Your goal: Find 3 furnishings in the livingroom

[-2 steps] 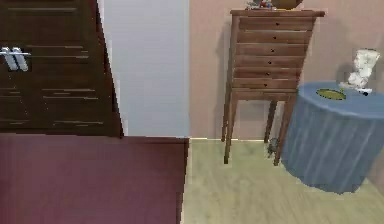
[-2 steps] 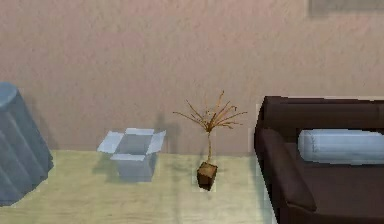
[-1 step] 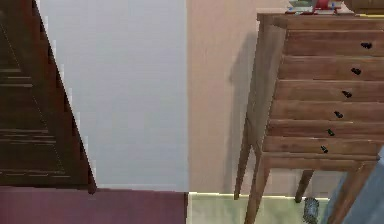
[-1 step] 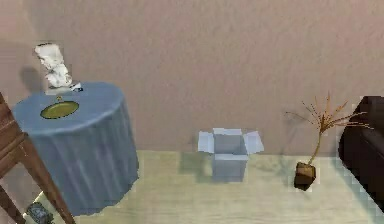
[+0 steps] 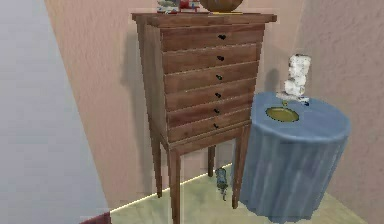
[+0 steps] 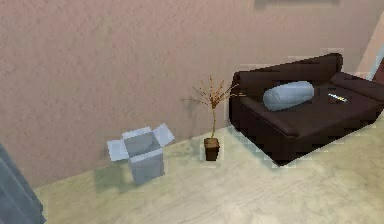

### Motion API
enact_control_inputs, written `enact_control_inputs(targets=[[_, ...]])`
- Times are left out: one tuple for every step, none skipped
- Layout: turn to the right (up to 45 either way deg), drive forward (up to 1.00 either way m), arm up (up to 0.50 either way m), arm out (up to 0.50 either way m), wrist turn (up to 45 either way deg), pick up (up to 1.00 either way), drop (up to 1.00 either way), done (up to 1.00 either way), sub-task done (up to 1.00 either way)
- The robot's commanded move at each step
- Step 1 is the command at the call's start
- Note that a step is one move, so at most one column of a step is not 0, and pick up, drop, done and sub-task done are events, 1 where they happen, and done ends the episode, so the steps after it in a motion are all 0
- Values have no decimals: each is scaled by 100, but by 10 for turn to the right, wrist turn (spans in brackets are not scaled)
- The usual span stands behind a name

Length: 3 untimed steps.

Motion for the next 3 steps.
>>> enact_control_inputs(targets=[[0, 0, 0, 0, 0, 0, 0, 0, 100], [450, 0, 0, 0, 0, 0, 0, 0, 0], [180, 0, 0, 0, 0, 0, 0, 0, 0]])
